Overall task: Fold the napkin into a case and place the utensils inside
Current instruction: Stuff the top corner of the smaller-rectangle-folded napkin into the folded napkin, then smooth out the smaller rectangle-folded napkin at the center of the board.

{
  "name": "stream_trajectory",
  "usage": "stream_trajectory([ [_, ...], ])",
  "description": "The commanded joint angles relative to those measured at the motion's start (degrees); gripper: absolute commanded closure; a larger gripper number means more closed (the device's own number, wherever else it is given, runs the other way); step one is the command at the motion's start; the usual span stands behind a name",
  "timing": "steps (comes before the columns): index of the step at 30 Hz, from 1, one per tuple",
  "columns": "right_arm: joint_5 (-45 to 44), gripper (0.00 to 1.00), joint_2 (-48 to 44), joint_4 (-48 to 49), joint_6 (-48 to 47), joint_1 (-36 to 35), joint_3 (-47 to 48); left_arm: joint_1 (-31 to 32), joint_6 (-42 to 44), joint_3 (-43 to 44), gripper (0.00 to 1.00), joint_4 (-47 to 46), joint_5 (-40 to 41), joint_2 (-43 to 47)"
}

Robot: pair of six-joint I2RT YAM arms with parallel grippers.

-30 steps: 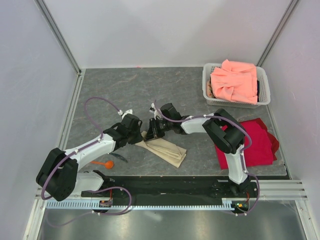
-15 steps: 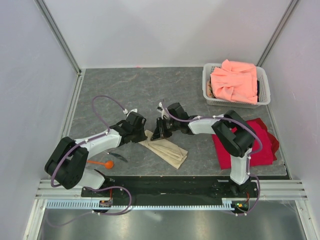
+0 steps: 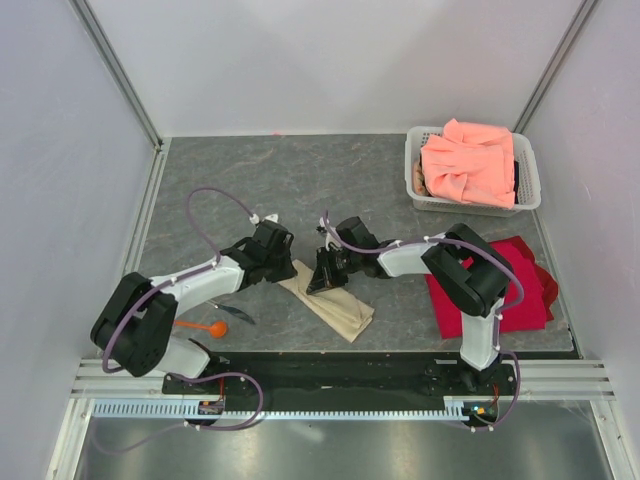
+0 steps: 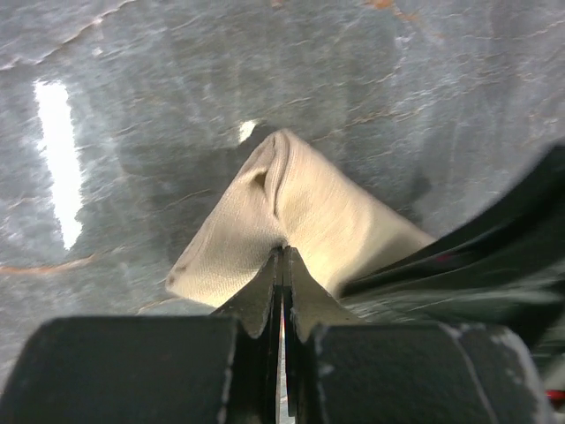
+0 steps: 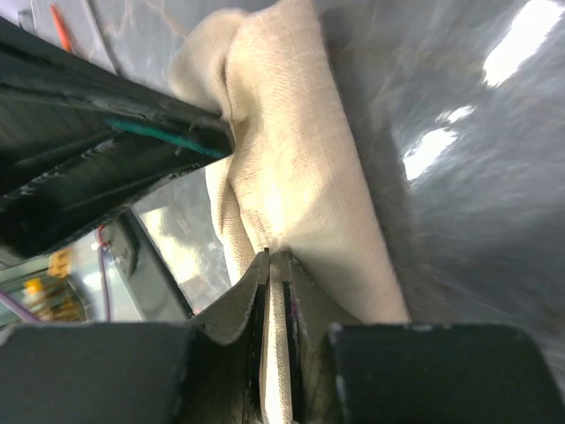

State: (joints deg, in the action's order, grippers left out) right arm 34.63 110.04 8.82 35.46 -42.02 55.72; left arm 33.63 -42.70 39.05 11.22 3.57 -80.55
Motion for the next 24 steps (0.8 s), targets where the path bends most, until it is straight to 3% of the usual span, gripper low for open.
stream_trajectory([
  [1,-0.44,0.84,0.97,4.72,1.89,-1.75,-3.16,0.39,1.12,5.24,0.98,-3.93,-2.08,-5.13],
  [9,-5.88,0.82,-5.00,-6.17,-3.64,-1.57,0.17,0.30,7.10,10.70,0.97,-1.39,-3.40,-9.89],
  [13,-10.80,0.78,-9.30,-15.22,-7.85,-1.66,2.63,0.21,5.70,9.65,0.65,0.11,-6.82,-2.45],
  [19,-16.26,0.63,-11.77,-24.72,-12.08,-2.71,4.65,-0.23,2.80,6.31,0.55,4.86,-9.28,5.14],
  [20,-16.96,0.59,-11.95,-25.68,-13.04,-3.15,4.74,-0.32,2.27,5.52,0.48,5.12,-9.72,6.71],
  [24,-20.47,0.54,-11.86,-30.34,-14.02,-5.35,5.97,-0.67,-0.80,-0.62,0.59,3.99,-12.18,9.09],
])
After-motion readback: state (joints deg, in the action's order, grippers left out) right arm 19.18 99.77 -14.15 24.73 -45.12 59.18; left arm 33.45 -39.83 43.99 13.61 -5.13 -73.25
